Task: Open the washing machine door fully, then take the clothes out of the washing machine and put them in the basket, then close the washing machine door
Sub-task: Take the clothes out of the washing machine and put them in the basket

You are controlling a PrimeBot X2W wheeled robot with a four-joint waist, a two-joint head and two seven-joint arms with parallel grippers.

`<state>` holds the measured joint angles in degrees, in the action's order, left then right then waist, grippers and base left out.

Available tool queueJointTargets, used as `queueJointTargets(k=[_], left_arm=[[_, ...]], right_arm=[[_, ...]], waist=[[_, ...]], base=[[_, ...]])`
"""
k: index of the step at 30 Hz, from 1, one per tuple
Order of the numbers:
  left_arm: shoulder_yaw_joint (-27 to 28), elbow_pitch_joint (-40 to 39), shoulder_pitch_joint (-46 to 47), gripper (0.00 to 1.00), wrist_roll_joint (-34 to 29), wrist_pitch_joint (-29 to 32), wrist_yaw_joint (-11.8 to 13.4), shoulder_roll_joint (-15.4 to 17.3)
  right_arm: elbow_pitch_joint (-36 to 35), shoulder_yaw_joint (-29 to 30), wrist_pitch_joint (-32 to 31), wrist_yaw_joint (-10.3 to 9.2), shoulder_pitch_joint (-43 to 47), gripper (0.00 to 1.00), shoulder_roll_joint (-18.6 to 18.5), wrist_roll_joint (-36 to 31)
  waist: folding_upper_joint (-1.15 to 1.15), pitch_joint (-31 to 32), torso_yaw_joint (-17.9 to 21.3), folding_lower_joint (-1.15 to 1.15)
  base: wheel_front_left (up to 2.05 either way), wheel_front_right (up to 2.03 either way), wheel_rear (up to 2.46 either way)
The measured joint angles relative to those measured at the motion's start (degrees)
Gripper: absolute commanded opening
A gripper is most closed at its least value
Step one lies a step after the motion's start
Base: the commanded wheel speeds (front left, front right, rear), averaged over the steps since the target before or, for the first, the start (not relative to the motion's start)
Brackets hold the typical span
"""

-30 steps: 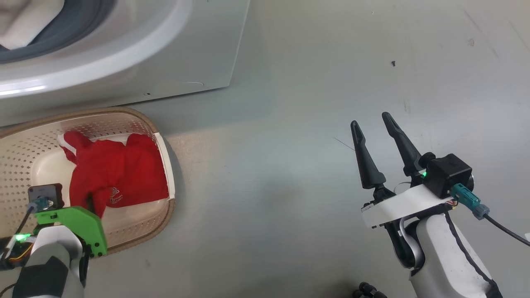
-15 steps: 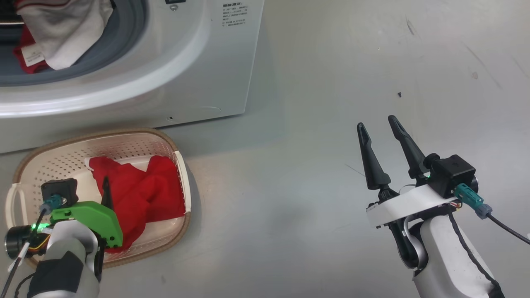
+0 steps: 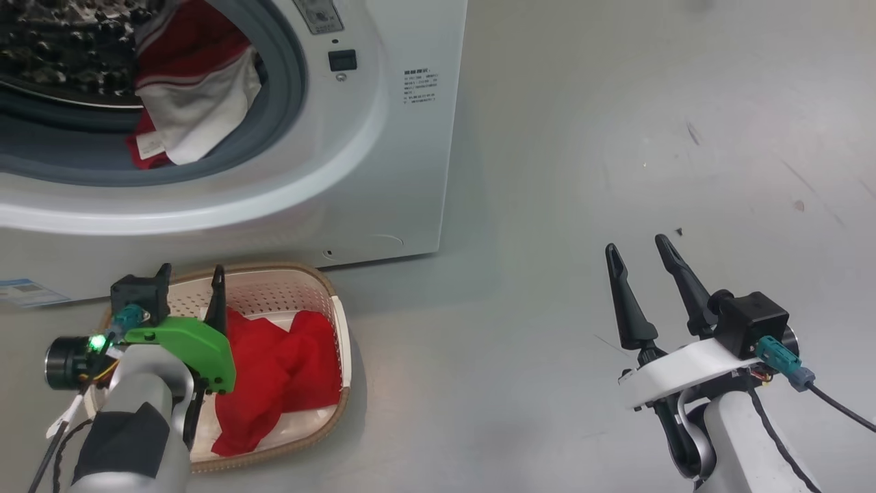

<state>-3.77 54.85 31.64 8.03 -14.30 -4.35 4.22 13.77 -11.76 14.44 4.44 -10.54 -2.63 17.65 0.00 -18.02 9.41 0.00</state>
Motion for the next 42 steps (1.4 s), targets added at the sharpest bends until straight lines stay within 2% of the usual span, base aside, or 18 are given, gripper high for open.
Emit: queueJointTargets(k=[6, 19, 42], left_arm=[[0.3, -9.6, -1.9, 1.00, 0.0, -0.1, -0.1, -0.3], [-0.1, -21.8, -8.5, 1.00, 0.0, -0.1, -1.0, -1.3], [0.0, -33.2, -19.4, 1.00, 1.2, -0.1, -0.9, -1.8]], right_arm=[[0.2, 0.5, 0.0, 0.04, 1.9, 1.00, 0.0, -0.2], [-1.6, 1.6, 0.0, 0.21, 4.3, 1.00, 0.0, -0.2], [-3.7, 1.8, 0.0, 0.56, 6.8, 1.00, 0.0, -0.1]], waist=[[0.00, 4.5, -1.7, 0.00], [0.00, 9.2, -4.1, 0.00], [0.00, 11.2, -3.9, 0.00]], base=[[0.00, 0.00, 0.00], [0.00, 0.00, 0.00], [0.00, 0.00, 0.00]])
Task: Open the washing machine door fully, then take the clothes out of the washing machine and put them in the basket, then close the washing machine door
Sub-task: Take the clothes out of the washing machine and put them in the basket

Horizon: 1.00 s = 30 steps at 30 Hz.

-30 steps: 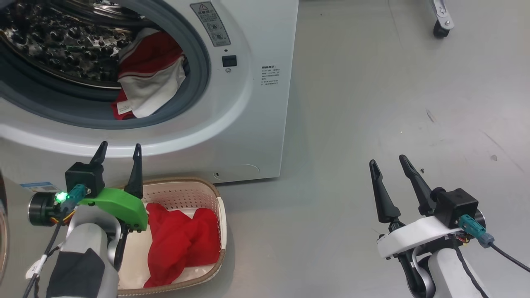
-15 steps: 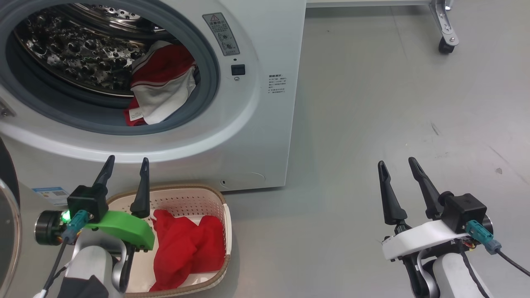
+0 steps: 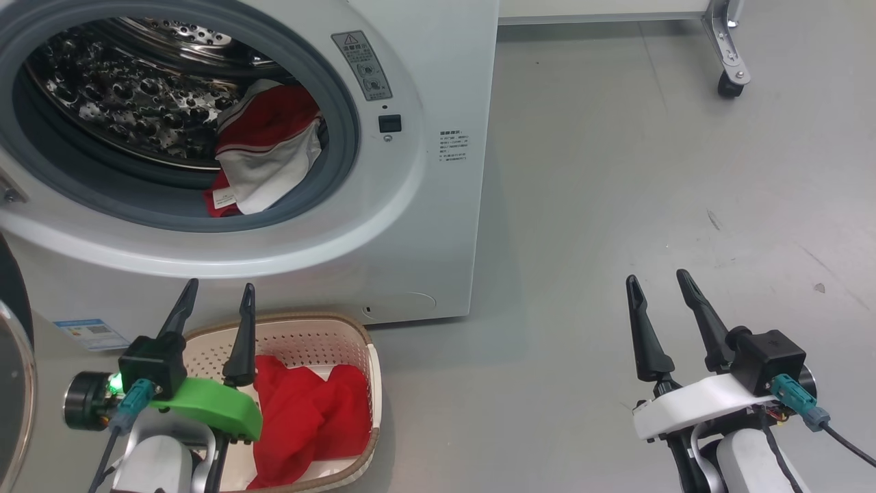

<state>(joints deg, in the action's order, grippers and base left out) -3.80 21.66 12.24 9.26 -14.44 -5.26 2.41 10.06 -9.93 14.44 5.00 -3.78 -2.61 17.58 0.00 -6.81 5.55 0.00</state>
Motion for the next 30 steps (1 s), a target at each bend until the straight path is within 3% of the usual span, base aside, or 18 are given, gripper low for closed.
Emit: queueJointTargets(k=[30], left_arm=[[-1.5, -4.7, -3.2, 1.00, 0.3, 0.0, 1.5, 0.0]], right_arm=[[-0.2, -0.4, 0.0, 0.45, 0.7, 1.00, 0.0, 0.0]], waist=[[0.00, -0.2, 0.4, 0.00]], base=[[0.00, 0.00, 0.00]])
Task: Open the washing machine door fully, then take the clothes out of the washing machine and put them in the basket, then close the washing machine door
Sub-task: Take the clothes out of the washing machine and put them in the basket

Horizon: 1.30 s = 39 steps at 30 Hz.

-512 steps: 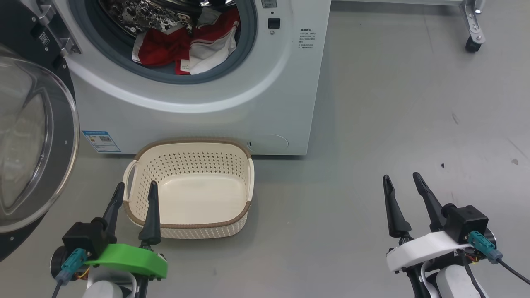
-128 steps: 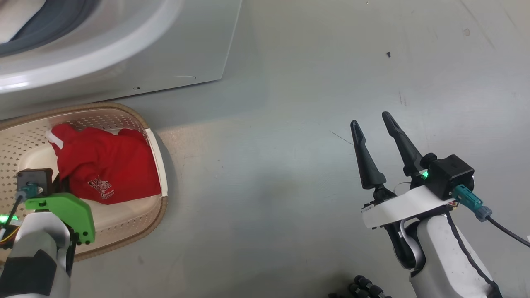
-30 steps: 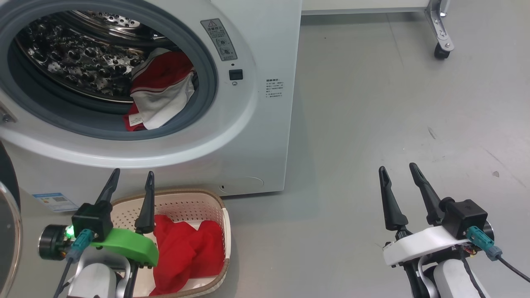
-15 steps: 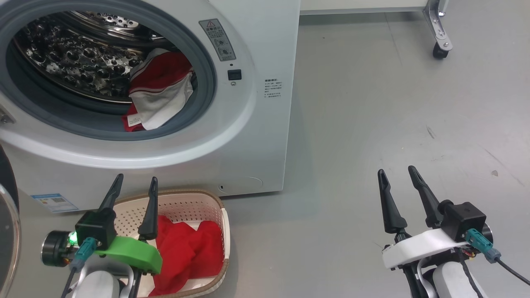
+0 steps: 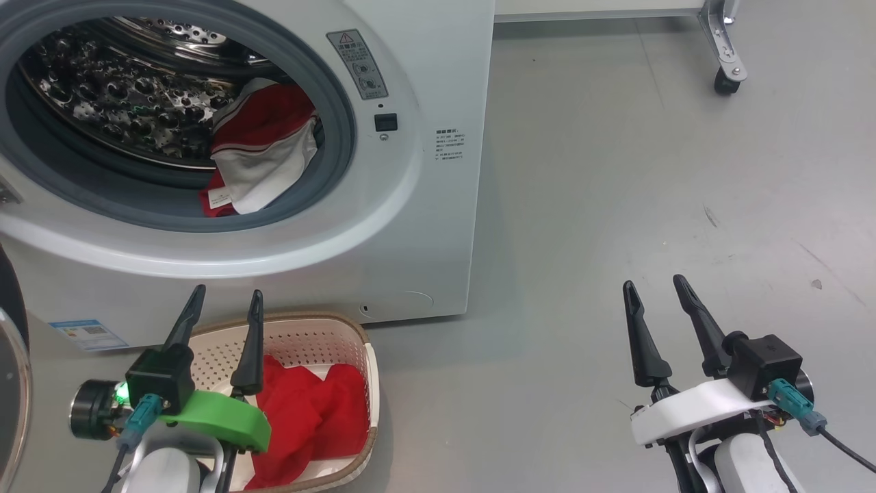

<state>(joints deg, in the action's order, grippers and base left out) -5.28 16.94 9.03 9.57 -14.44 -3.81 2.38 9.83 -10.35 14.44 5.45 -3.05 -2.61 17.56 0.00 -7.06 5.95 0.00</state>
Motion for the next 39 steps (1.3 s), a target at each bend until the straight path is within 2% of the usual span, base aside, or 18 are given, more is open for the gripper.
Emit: queueJointTargets(k=[25, 39], left_arm=[[-0.6, -1.2, -1.2, 1.00, 0.5, 0.0, 0.6, 0.0], [0.5, -3.2, -1.2, 1.00, 1.5, 0.0, 1.5, 0.1]], right_arm=[[0.0, -0.6, 0.0, 0.04, 0.0, 1.00, 0.0, -0.2], [-1.3, -1.4, 0.0, 0.46, 0.0, 1.00, 0.0, -0.5]], waist=[[0.00, -0.1, 0.5, 0.00], [0.00, -5.2, 1.6, 0.00]], base=[[0.00, 0.00, 0.00], [0.00, 0.00, 0.00]])
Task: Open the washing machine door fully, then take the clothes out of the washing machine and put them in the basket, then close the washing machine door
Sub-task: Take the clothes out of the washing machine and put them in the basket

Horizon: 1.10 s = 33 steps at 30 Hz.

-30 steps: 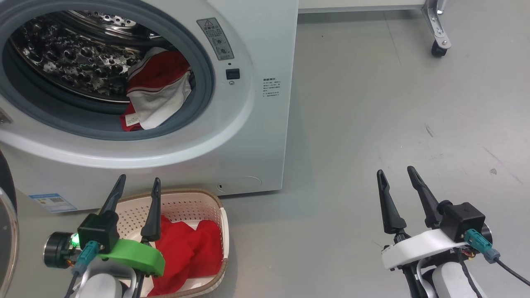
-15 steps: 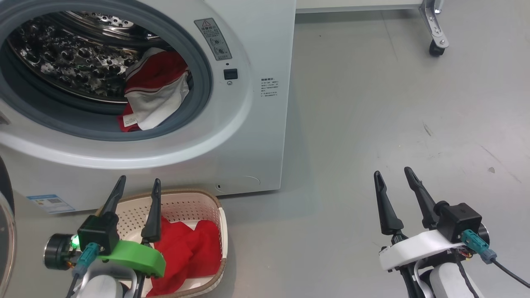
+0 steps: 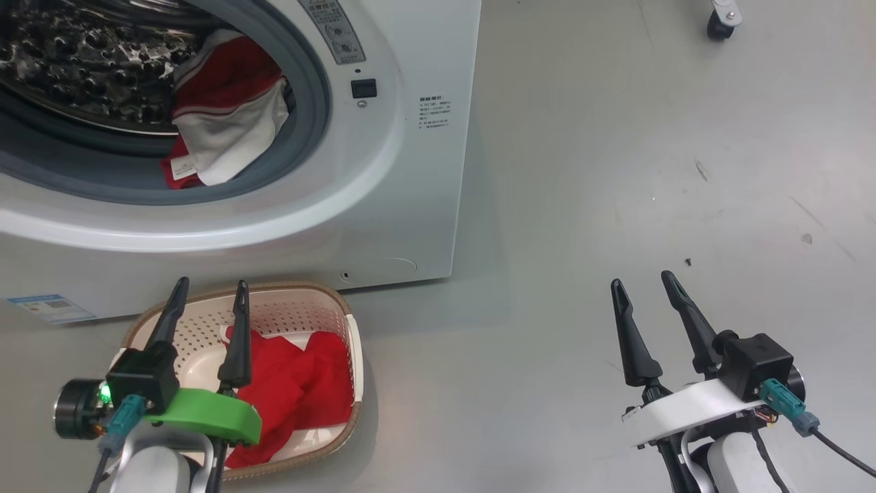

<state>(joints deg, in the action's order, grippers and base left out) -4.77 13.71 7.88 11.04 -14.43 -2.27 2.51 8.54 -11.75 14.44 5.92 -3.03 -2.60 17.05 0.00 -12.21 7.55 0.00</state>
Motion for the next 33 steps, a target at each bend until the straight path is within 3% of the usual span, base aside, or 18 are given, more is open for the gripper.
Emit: queueJointTargets(k=[6, 16, 33], left_arm=[[2.1, -1.1, 3.5, 1.00, 1.1, 1.2, 0.1, 0.9], [7.1, -1.5, 16.2, 1.00, 2.6, 9.0, 1.0, 6.0], [9.7, 9.4, 35.0, 1.00, 5.1, 26.2, 1.5, 12.4]], right_arm=[[-0.5, -0.6, 0.0, 0.00, 0.0, 1.00, 0.0, 0.1], [-2.3, -3.0, 0.0, 0.00, -4.1, 1.00, 0.0, 1.2], [-2.3, -6.5, 0.0, -0.03, -8.7, 1.00, 0.0, 4.2]], waist=[[0.00, -4.1, 1.0, 0.00], [0.00, -11.7, 3.5, 0.00], [0.00, -19.4, 10.7, 0.00]], base=[[0.00, 0.00, 0.00], [0.00, 0.00, 0.00], [0.00, 0.00, 0.00]])
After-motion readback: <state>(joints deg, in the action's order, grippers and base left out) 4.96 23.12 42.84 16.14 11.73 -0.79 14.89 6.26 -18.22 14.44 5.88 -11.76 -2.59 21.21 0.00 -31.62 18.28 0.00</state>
